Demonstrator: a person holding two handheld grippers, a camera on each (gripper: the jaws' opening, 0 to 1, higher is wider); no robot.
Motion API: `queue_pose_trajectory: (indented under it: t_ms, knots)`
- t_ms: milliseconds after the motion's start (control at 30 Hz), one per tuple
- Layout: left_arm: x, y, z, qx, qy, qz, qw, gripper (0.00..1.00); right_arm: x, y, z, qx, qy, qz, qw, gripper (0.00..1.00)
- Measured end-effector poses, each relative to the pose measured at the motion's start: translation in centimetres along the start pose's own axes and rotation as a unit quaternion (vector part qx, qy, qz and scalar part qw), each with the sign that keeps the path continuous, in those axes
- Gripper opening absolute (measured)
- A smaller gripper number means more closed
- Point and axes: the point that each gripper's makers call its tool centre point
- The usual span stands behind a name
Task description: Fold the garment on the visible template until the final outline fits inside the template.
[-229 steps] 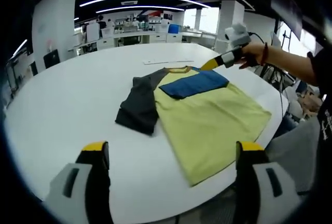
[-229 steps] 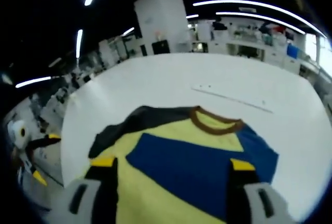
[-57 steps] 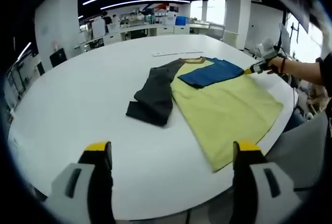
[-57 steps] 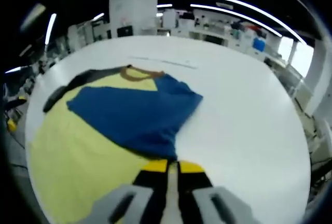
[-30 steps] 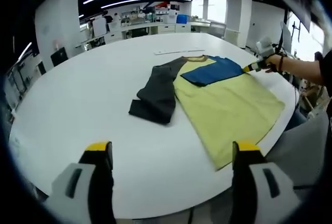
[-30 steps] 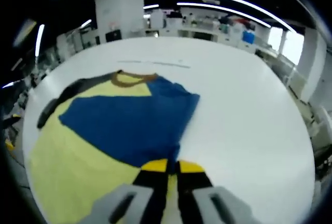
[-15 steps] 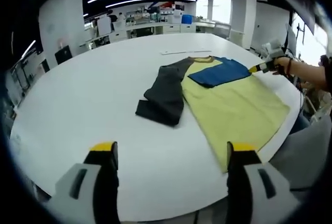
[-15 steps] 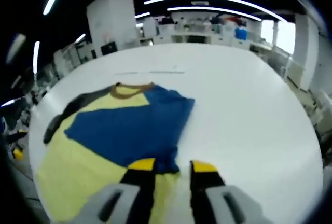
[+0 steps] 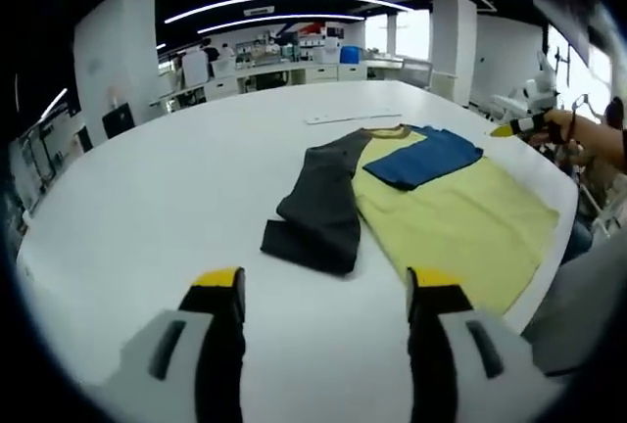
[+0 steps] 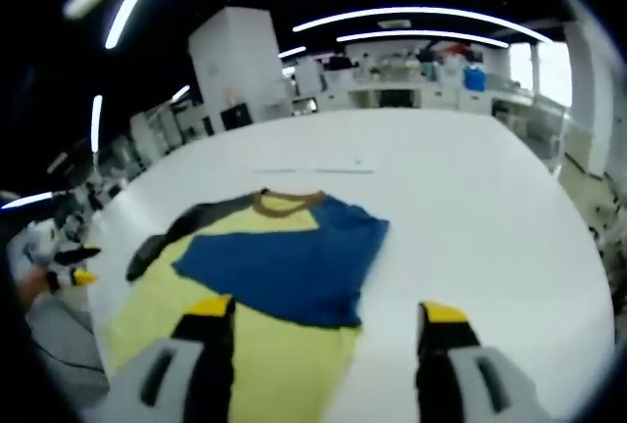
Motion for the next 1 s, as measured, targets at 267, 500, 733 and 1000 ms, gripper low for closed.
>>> queue_pose_trajectory:
  t_ms: [267,500,733,1000]
  knots:
    - [-0.2,-1.9,2.5,0.029,-0.007,-0.029,0.9991,0.48,0.4,-1.7,-2.7,0.028,0.015,-0.014,0.9994,0.91]
    - [-1.1,-2.6,4.3,0.037,-0.020,-0.054,0.9977,0.42,0.1,-3.5,-4.4,0.047,0.015,-0.032,0.9983,0.99]
    - [-1.5,-3.5,5.3,0.049,-0.021,-0.074,0.9959,0.36,-0.7,-4.8,-5.4,0.063,0.011,-0.044,0.9970,0.99]
    - [-1.6,-4.0,6.8,0.060,-0.034,-0.069,0.9952,0.28,-1.3,-5.1,-6.9,0.044,0.018,-0.056,0.9973,0.99]
Point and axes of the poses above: the point that each gripper's makers call its tool centre point, and the gripper's own axes: z roughly forward along the fingers, y roughly to its right, x roughly out of its top, and after that the axes turned 5 degrees about -y, right-handed
